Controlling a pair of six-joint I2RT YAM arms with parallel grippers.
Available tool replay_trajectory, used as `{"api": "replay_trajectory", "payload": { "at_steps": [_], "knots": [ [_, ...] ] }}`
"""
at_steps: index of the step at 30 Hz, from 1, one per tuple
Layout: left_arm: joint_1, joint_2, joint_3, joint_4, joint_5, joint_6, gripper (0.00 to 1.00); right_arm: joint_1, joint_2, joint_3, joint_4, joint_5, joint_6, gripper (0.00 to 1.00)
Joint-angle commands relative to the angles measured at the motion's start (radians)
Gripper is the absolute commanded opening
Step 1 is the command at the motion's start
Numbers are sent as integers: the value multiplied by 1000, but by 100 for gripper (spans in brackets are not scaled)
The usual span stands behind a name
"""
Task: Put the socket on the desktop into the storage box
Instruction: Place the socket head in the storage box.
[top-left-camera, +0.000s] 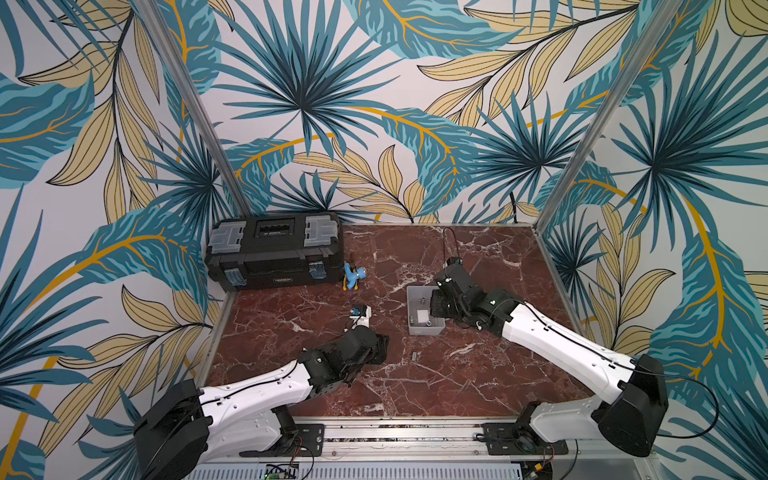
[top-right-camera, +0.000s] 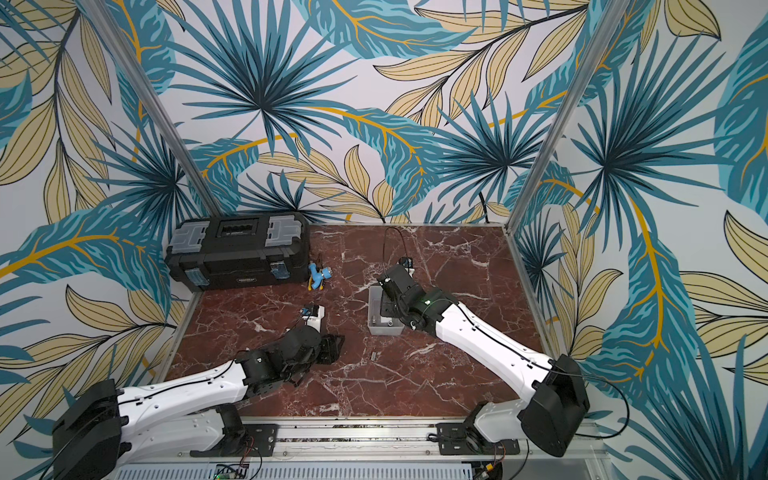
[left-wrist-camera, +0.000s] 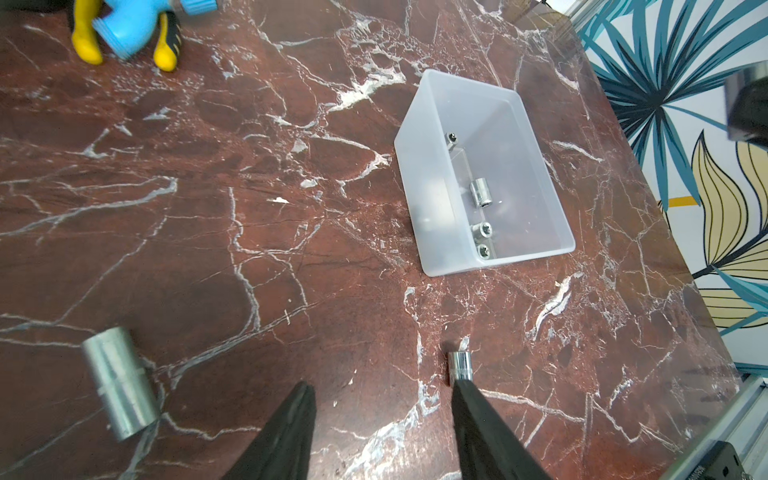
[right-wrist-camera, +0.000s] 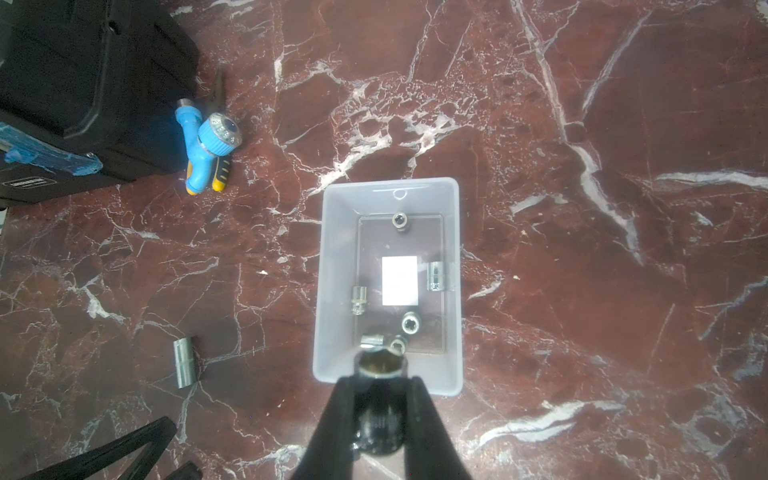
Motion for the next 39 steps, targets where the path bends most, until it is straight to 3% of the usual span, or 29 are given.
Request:
{"api": "replay_trajectory", "payload": {
  "at_steps": [1, 9, 19, 39],
  "knots": [
    [14, -14, -15, 27, 8, 17, 57, -2, 10, 8, -14, -20, 10, 0],
    [48, -21, 35, 21, 28, 78, 58, -3, 40, 131, -81, -53, 10, 0],
    [64, 22, 49, 49, 64, 67, 57, -3, 97, 151, -83, -65, 2, 0],
    [65, -31, 11, 54, 50, 68, 58, -2, 151, 168, -63, -96, 8, 0]
  ]
}}
